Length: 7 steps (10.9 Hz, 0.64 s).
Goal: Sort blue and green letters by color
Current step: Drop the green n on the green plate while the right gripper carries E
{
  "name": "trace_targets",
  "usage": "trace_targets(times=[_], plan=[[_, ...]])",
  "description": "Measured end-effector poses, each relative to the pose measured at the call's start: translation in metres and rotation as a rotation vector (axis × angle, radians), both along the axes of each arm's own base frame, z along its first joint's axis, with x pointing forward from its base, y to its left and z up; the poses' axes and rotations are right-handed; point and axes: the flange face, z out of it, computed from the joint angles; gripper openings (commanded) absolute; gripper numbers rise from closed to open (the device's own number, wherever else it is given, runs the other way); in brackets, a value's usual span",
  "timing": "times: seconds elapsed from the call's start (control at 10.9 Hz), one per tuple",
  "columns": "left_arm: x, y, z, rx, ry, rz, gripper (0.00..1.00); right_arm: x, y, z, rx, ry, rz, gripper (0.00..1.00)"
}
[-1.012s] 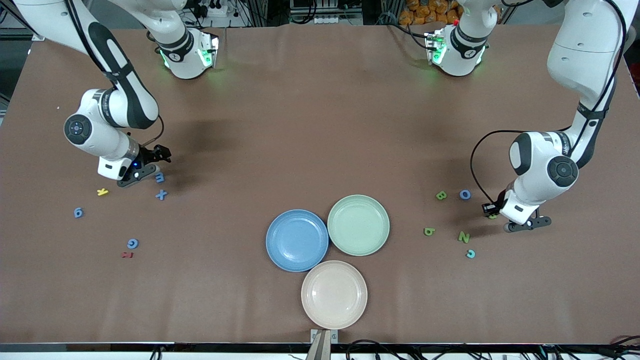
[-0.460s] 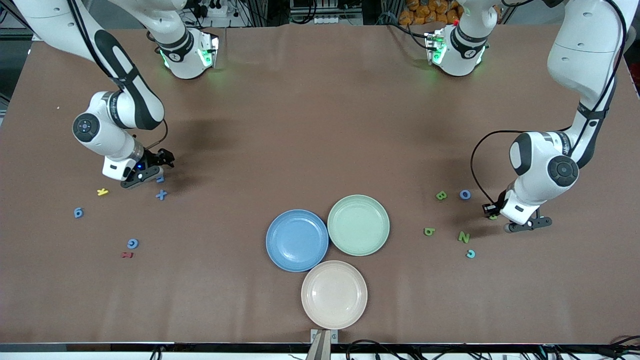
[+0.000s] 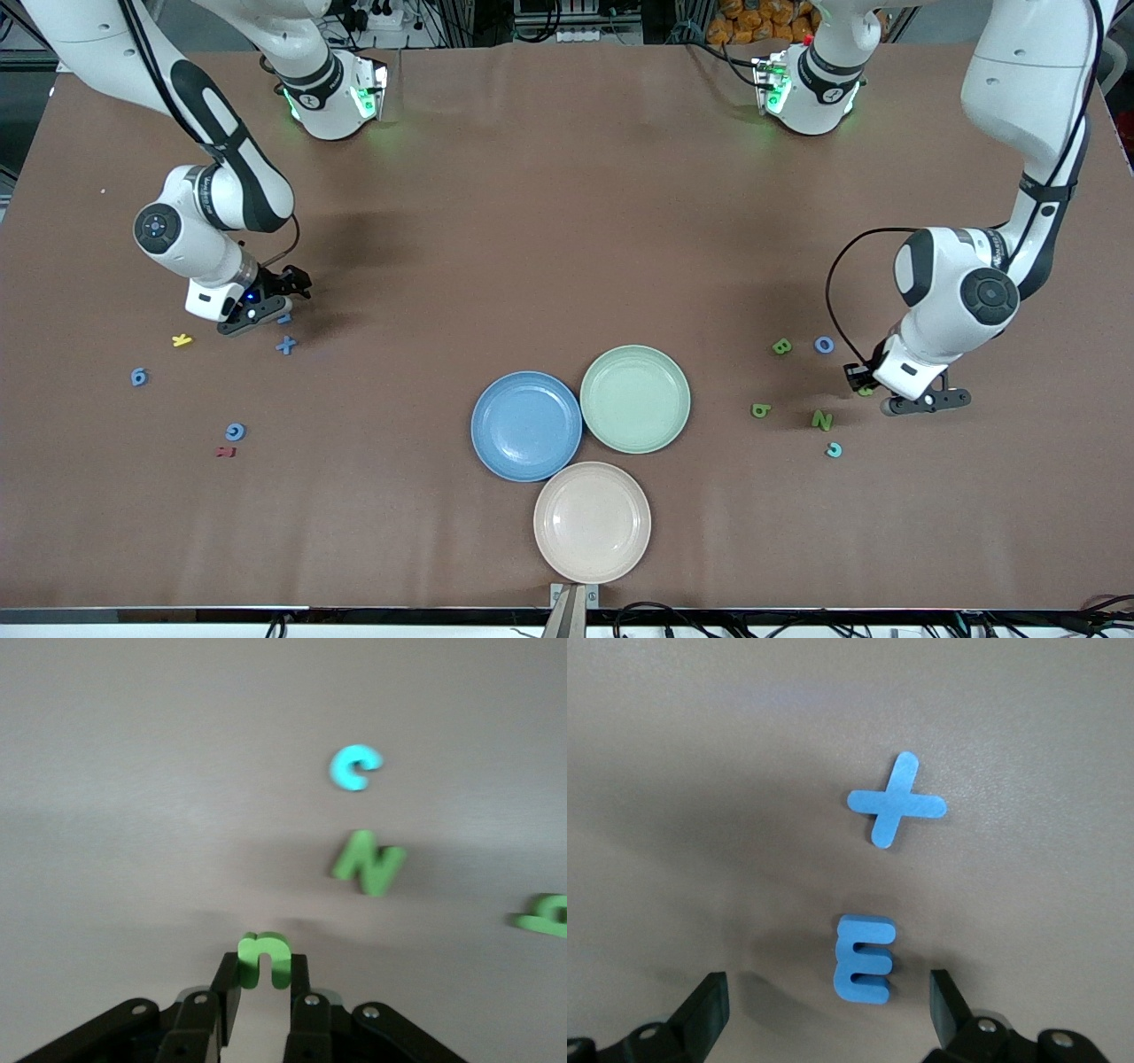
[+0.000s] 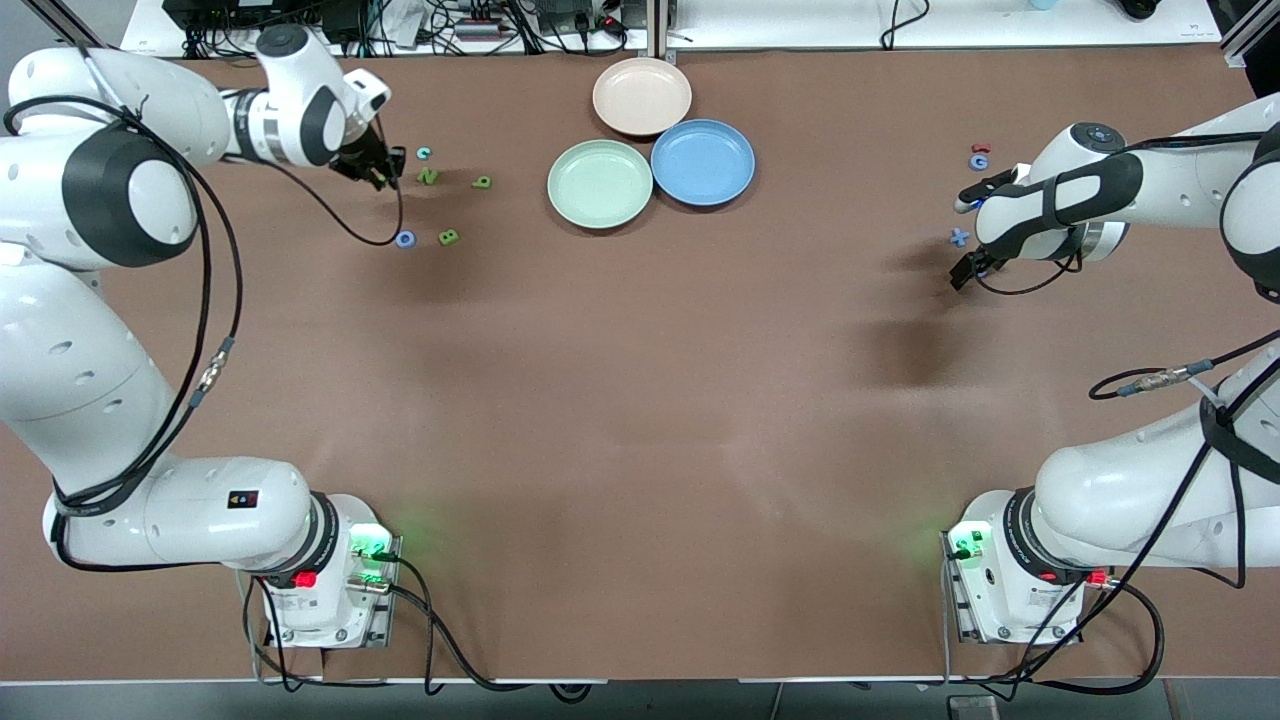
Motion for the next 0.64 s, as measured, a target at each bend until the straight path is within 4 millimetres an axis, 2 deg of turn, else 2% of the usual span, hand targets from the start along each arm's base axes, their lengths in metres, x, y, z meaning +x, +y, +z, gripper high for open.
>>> trace_targets(times=[0.09, 0.18, 0.46, 0.64], plan=[[0.001, -0.023, 0.012, -0.003, -0.007, 0.007, 0.02, 0.0, 0.0, -0.001, 0.0, 0.001, 0.002, 0.04], [0.001, -0.047, 0.02, -0.009, -0.009, 0.03, 0.02, 0.0, 0.0, -0.001, 0.0, 0.002, 0.006, 0.0], [-0.006, -0.139, 0.039, -0.027, 0.01, 0.143, 0.02, 0.003, -0.003, 0.004, -0.003, -0.014, 0.04, 0.0], [-0.011, -0.194, 0.055, -0.048, 0.009, 0.224, 0.02, 0.004, -0.005, 0.006, -0.004, -0.018, 0.04, 0.0]])
